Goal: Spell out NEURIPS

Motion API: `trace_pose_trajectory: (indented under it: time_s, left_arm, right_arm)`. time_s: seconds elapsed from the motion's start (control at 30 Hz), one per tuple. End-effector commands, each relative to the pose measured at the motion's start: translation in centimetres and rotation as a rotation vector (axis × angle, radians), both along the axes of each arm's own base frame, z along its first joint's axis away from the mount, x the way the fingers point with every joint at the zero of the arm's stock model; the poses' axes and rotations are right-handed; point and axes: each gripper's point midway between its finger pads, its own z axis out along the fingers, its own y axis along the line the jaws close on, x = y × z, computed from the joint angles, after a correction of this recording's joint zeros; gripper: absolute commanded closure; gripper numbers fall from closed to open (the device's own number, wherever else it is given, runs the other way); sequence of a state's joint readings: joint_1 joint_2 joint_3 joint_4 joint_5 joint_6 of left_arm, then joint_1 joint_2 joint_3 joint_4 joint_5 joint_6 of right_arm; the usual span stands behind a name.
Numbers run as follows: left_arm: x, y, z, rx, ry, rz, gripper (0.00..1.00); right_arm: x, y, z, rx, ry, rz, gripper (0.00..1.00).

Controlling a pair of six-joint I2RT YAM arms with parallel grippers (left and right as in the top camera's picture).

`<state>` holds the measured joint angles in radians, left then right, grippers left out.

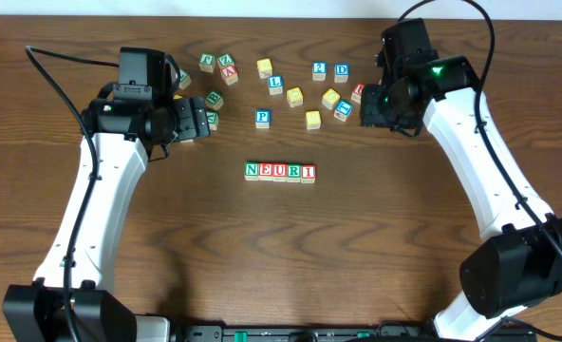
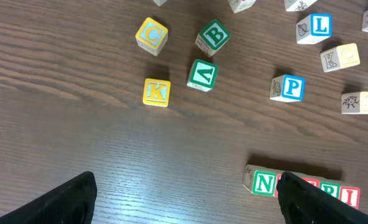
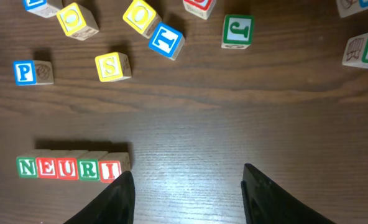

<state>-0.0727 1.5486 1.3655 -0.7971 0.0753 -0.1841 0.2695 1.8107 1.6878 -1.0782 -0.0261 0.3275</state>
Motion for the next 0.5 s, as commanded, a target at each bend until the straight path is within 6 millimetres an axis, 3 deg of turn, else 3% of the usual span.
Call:
trace_pose_trajectory:
  time_s: [0.0,0.47]
  left_arm:
    - [0.5,0.2,0.3,0.002,-0.012,0.012,0.09]
    - [0.8,0.2,0.4,0.001,-0.025,0.011,0.09]
  right_arm:
    - [0.6,-0.3,1.5,-0.011,-0.053,0.004,0.50]
    - [1.5,0.1,0.3,-0.012,-0.048,0.007,0.48]
